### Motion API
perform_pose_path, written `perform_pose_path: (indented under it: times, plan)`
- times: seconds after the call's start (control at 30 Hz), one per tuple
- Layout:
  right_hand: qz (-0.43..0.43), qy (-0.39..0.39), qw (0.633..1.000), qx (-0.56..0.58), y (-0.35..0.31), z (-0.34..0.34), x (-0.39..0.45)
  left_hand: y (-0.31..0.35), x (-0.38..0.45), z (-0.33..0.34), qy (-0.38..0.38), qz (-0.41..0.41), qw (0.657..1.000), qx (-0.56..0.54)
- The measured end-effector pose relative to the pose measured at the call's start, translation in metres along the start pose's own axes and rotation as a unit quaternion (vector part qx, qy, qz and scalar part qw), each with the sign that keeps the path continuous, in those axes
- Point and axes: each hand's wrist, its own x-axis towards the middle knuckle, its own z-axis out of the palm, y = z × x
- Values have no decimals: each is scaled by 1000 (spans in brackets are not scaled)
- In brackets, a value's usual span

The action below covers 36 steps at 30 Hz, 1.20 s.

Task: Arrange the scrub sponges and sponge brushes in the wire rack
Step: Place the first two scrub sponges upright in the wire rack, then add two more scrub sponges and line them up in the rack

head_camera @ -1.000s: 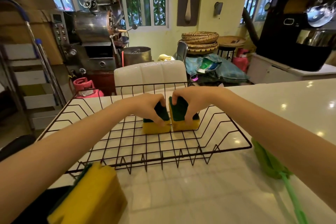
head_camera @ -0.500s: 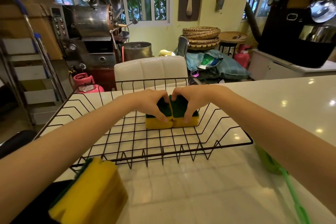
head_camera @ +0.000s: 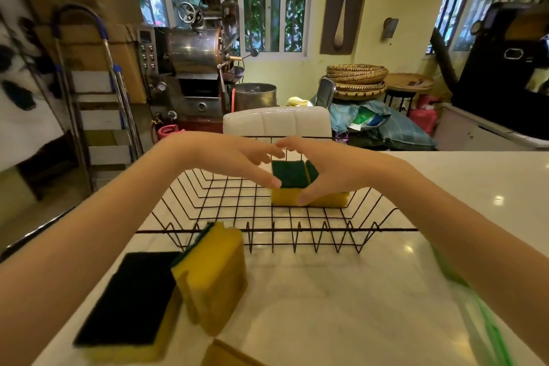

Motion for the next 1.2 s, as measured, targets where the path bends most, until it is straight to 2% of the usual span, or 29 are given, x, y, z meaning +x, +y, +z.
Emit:
perform_pose_path:
  times: [0.17,0.33,0.5,0.67,0.87,1.07,1.2]
  plan:
    - [-62,30,997,42,-43,15,-36,-9,-52,29,116,48,992,-36]
    - [-97,46,991,79,-68,42,-49,-24,-89,66,259,39,965,-19]
    - [-151,53,987,31,-86,72,-50,-43,-122,114,371,43,928,-15]
    - [-166,45,984,-45,-93,87,-49,-58,-142,153,366,25,930,-15]
    - [-168,112,972,-123,-87,95,-56,-63,-143,175,347,-21,937,44]
    - [-183,173,963,-93,-83,88,-65,-69,-139,180,355,-19,932,73]
    - [-203,210,954,-73,-81,95,-66,-69,-140,180,369,-13,929,35]
